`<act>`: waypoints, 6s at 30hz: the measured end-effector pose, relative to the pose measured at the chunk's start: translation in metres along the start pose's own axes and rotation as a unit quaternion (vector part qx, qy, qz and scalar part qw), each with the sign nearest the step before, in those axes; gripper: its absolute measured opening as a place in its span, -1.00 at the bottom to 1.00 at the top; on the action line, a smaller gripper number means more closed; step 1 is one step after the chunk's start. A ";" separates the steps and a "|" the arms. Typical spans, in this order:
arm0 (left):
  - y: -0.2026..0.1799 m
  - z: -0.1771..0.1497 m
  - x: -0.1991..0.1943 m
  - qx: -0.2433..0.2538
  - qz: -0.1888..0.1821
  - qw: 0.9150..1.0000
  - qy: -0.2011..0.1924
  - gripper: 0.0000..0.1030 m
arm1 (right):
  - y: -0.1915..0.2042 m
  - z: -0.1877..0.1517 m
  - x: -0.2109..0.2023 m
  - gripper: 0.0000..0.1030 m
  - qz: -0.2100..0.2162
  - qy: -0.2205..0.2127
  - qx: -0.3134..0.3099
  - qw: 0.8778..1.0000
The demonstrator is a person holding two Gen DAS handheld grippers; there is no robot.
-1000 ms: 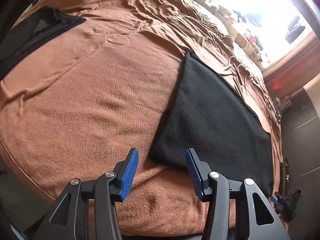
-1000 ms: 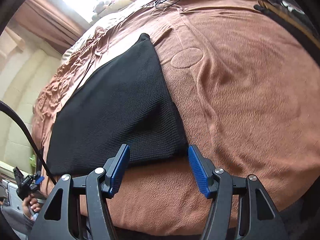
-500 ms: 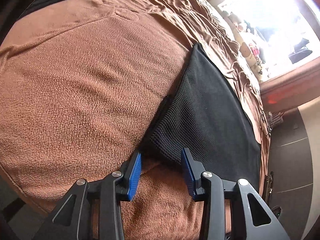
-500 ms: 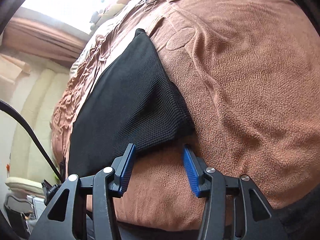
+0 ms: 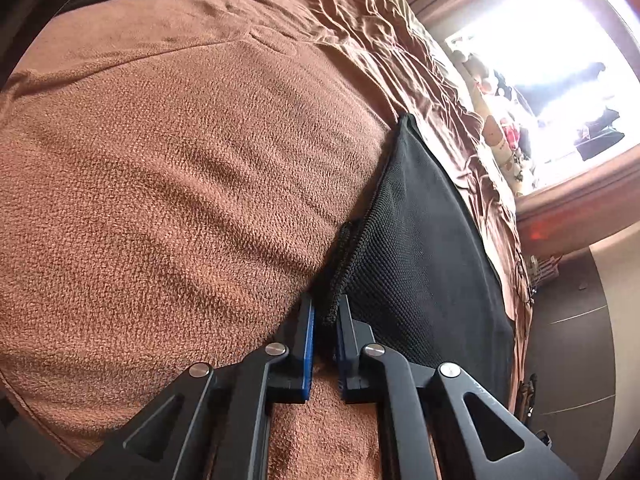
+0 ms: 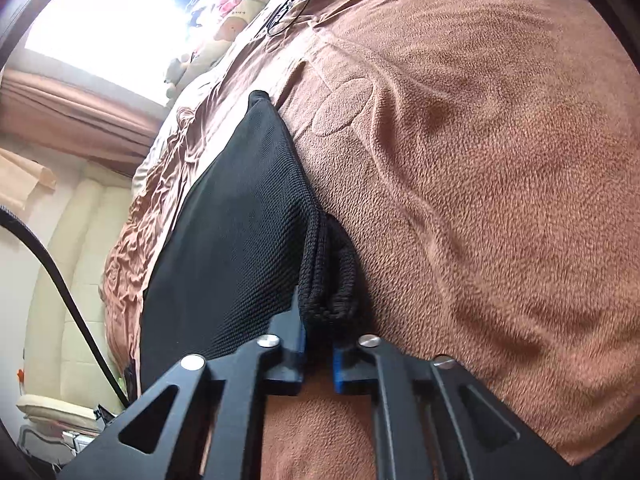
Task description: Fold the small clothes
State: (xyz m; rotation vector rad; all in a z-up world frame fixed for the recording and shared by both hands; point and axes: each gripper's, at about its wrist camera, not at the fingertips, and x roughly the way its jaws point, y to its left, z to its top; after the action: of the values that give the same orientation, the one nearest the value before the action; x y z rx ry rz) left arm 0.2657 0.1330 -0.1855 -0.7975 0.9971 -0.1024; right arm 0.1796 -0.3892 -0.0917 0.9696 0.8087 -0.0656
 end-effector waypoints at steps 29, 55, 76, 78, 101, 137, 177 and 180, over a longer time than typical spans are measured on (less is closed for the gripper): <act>0.012 -0.027 -0.053 -0.018 -0.023 1.000 -0.004 -0.83 | 0.031 -0.024 -0.056 -0.61 -0.102 0.019 -0.128 0.986; 0.015 -0.032 -0.031 -0.043 -0.052 0.998 -0.004 -0.31 | 0.160 -0.048 0.041 -0.30 -0.061 0.071 -0.305 0.948; 0.020 -0.030 -0.028 -0.060 -0.065 0.996 -0.009 -0.32 | 0.247 -0.065 0.186 -0.43 -0.058 0.152 -0.404 0.900; 0.020 -0.030 -0.028 -0.061 -0.065 0.996 -0.009 -0.32 | 0.250 -0.066 0.198 -0.43 -0.067 0.153 -0.405 0.899; 0.027 -0.033 -0.029 -0.091 -0.071 0.993 -0.005 -0.31 | 0.293 -0.041 0.294 -0.43 -0.136 0.120 -0.396 0.900; 0.025 -0.035 -0.037 -0.133 -0.138 0.981 -0.017 -0.90 | 0.281 -0.040 0.243 -0.72 -0.075 0.153 -0.336 0.926; -0.171 -0.013 -0.053 -0.023 -0.312 0.949 0.028 -0.92 | 0.164 -0.075 0.114 -0.94 0.027 0.194 -0.269 0.943; -0.185 -0.020 -0.051 -0.014 -0.317 0.947 0.040 -0.92 | 0.152 -0.060 0.099 -0.94 0.026 0.176 -0.257 0.950</act>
State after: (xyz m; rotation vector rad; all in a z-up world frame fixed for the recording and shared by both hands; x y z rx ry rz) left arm 0.2709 0.0100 -0.0363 -1.1256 0.7859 -0.6809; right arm 0.2746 -0.2257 -0.0655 0.5077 1.0599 0.3612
